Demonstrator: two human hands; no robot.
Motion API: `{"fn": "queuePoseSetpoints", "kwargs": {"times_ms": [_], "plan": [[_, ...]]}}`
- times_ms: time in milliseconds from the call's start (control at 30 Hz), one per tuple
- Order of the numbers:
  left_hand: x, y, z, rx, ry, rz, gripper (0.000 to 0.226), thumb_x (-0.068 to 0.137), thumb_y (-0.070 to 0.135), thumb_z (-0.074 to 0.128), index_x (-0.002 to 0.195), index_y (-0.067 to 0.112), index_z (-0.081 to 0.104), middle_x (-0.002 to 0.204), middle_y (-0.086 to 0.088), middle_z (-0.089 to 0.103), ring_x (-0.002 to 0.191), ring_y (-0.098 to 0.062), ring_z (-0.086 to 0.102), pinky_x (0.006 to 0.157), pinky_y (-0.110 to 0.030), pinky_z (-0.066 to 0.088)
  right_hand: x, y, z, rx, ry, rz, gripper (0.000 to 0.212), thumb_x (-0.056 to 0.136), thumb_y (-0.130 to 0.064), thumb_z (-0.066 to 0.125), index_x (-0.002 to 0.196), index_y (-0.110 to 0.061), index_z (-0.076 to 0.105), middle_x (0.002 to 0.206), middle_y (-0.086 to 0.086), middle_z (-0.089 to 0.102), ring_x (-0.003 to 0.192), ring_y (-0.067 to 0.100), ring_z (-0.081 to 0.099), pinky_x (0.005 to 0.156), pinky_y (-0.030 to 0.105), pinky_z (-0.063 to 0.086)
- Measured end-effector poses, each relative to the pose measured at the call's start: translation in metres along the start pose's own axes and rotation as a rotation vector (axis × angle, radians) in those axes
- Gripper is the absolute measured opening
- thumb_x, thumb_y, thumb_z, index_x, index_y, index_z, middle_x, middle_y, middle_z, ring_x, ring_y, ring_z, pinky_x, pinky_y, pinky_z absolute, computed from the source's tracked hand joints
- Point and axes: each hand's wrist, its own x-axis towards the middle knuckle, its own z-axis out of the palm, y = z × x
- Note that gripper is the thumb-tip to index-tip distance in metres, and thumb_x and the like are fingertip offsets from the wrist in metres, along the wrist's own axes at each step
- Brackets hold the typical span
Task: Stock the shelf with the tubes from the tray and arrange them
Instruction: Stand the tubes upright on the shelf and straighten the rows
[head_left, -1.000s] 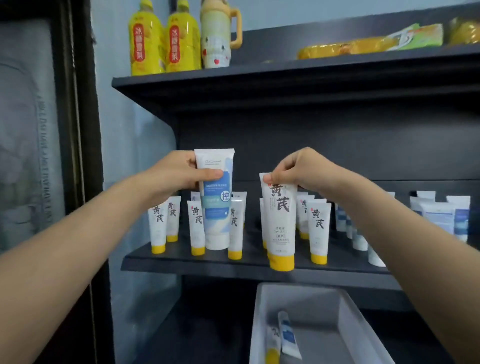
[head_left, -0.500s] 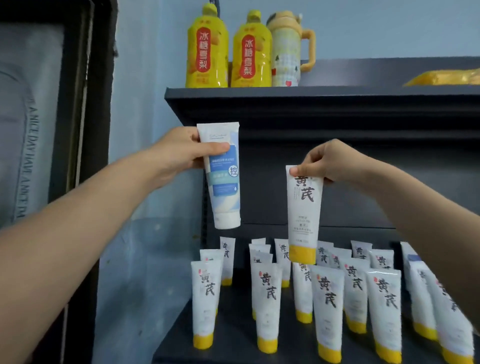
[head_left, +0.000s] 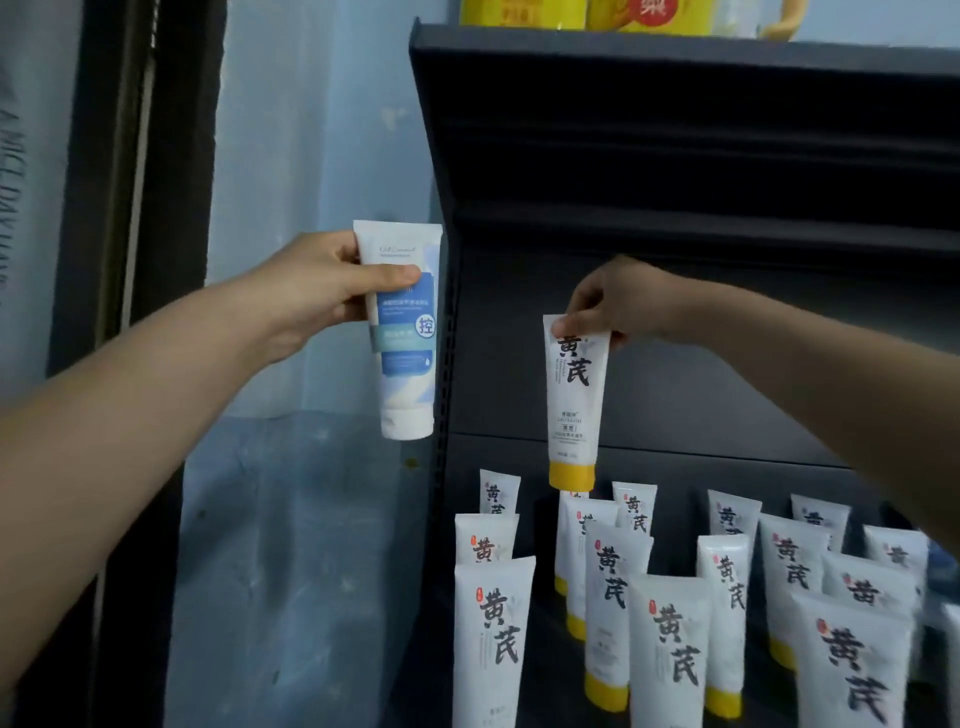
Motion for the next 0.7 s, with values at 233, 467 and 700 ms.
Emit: {"fn": "queuePoseSetpoints", "kwargs": {"times_ms": [233,467,700], "plan": [[0.019,-0.063,-0.008,0.028,-0.004,-0.064,0.013,0.082,0.006,0.063,0.087,0.018,0.064,0.075,0.009,0.073,0.063,0.002,0.068,0.059,-0.01,0.055,0.048,0.02,0.044,-0.038,-0.129,0.029,0.026,0.086,-0.035,0.065,0.089,-0.009,0.068,0.089,0.011,0.074,0.064,0.013,0.06,0.058,0.021,0.049],[0.036,-0.117,-0.003,0.014,-0.011,-0.12,0.016,0.081,0.003,0.065,0.086,0.019,0.066,0.067,0.013,0.073,0.062,0.002,0.068,0.059,-0.011,0.055,0.075,0.043,0.091,-0.094,-0.362,0.057,0.02,0.088,-0.032,0.062,0.081,-0.014,0.061,0.084,0.002,0.073,0.057,0.01,0.067,0.061,0.018,0.049],[0.043,-0.157,0.003,-0.009,-0.013,-0.162,0.017,0.079,0.005,0.067,0.09,0.018,0.068,0.074,0.009,0.075,0.068,-0.003,0.069,0.059,-0.011,0.054,0.089,0.054,0.139,-0.083,-0.528,0.036,0.022,0.086,-0.027,0.067,0.077,-0.01,0.056,0.072,0.001,0.068,0.047,0.004,0.064,0.046,0.013,0.049]]}}
